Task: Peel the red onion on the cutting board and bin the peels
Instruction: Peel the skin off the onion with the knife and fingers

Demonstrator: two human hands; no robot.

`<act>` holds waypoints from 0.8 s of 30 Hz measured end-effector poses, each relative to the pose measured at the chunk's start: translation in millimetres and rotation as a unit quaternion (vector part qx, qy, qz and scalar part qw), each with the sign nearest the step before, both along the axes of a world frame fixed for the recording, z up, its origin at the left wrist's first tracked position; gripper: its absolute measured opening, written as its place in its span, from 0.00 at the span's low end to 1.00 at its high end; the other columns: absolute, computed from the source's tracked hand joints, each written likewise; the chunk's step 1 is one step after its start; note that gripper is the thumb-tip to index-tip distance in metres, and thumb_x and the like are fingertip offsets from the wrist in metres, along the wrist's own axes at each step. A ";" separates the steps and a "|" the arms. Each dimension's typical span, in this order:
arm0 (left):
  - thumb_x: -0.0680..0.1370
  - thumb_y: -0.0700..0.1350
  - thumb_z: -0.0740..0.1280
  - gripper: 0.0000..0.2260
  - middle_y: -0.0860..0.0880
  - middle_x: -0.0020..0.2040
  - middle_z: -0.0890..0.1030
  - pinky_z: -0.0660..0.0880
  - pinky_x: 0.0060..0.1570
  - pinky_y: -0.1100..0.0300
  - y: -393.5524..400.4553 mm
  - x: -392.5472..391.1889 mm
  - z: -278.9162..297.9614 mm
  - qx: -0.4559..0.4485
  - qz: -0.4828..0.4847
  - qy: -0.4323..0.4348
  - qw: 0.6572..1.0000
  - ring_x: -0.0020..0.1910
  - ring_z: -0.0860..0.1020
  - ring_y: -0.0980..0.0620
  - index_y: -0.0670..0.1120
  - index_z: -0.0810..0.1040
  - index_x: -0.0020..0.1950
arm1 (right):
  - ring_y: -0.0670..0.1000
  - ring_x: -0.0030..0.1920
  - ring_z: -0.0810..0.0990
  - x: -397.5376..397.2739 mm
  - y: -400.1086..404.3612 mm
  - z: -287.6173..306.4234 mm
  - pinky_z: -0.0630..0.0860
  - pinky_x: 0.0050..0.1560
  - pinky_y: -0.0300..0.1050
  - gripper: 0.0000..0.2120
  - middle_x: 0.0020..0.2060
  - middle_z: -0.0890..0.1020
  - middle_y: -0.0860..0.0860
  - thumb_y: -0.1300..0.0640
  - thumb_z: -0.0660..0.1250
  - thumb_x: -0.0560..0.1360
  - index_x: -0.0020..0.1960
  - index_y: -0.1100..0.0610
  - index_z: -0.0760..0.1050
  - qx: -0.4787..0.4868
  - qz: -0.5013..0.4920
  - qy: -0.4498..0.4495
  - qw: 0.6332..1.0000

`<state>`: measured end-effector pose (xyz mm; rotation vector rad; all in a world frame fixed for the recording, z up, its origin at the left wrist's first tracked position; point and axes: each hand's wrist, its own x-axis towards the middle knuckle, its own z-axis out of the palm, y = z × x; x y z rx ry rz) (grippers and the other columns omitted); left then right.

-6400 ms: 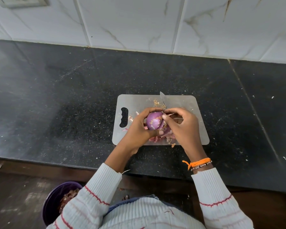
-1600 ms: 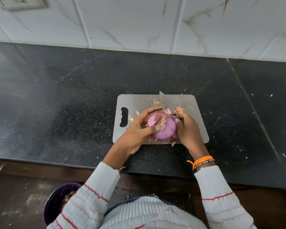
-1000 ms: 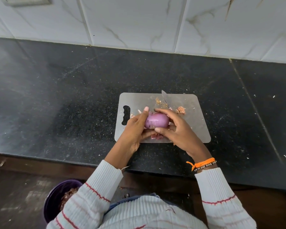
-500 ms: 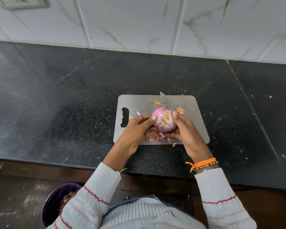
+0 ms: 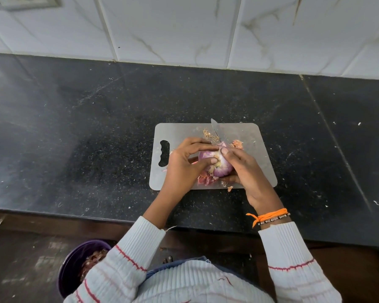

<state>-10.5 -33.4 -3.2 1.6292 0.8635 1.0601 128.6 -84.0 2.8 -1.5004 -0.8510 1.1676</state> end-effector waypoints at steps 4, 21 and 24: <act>0.67 0.36 0.75 0.10 0.54 0.48 0.79 0.78 0.49 0.61 1.0 1.0 -0.6 0.029 0.023 -0.002 0.999 0.50 0.78 0.60 0.47 0.83 0.46 | 0.52 0.48 0.82 3.8 0.1 0.3 0.78 0.36 0.37 0.06 0.50 0.82 0.55 0.52 0.63 0.76 0.51 0.47 0.78 0.023 0.020 -0.010 0.999; 0.80 0.48 0.58 0.13 0.44 0.45 0.82 0.81 0.40 0.61 1.3 -3.5 3.9 -0.383 -0.089 -0.126 0.911 0.40 0.82 0.50 0.42 0.77 0.52 | 0.47 0.52 0.80 3.2 -1.8 1.2 0.77 0.40 0.36 0.19 0.54 0.78 0.51 0.44 0.61 0.74 0.59 0.54 0.70 0.068 0.022 -0.049 0.996; 0.78 0.41 0.61 0.11 0.45 0.46 0.84 0.81 0.43 0.57 2.7 -4.2 4.0 -0.398 -0.107 -0.206 0.887 0.43 0.83 0.47 0.43 0.77 0.57 | 0.37 0.49 0.78 -3.8 1.9 4.4 0.77 0.43 0.32 0.11 0.49 0.77 0.42 0.50 0.63 0.77 0.56 0.53 0.70 0.124 -0.061 -0.169 0.976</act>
